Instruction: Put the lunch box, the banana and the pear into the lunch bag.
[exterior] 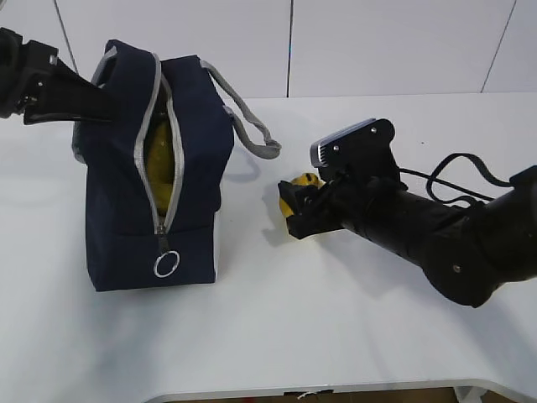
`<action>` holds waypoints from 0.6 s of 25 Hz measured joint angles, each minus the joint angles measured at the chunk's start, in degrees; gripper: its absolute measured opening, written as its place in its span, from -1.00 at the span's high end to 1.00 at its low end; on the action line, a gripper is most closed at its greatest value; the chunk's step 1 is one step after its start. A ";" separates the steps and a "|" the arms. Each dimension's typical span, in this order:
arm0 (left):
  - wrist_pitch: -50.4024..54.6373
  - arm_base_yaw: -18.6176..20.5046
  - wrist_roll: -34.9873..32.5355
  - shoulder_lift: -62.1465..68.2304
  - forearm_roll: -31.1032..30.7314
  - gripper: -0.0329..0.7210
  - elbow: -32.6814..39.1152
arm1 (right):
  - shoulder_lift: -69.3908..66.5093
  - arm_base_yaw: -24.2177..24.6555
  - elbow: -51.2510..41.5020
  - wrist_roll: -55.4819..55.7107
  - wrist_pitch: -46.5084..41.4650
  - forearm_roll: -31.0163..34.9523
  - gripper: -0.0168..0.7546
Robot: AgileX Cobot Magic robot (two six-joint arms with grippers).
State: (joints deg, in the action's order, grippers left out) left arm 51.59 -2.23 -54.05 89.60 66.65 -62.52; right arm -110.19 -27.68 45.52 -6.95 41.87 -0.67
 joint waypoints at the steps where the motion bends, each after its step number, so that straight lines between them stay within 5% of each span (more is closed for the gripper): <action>1: 0.00 0.00 0.00 0.00 0.00 0.89 0.00 | -0.28 0.00 0.00 0.00 0.19 0.22 -0.48; 15: -0.10 0.00 0.00 0.00 0.00 0.89 0.00 | -3.80 0.00 0.00 0.02 5.96 2.17 -0.48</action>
State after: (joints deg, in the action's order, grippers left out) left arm 51.49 -2.23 -54.05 89.60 66.65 -62.52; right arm -113.99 -27.68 45.52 -6.92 47.83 1.50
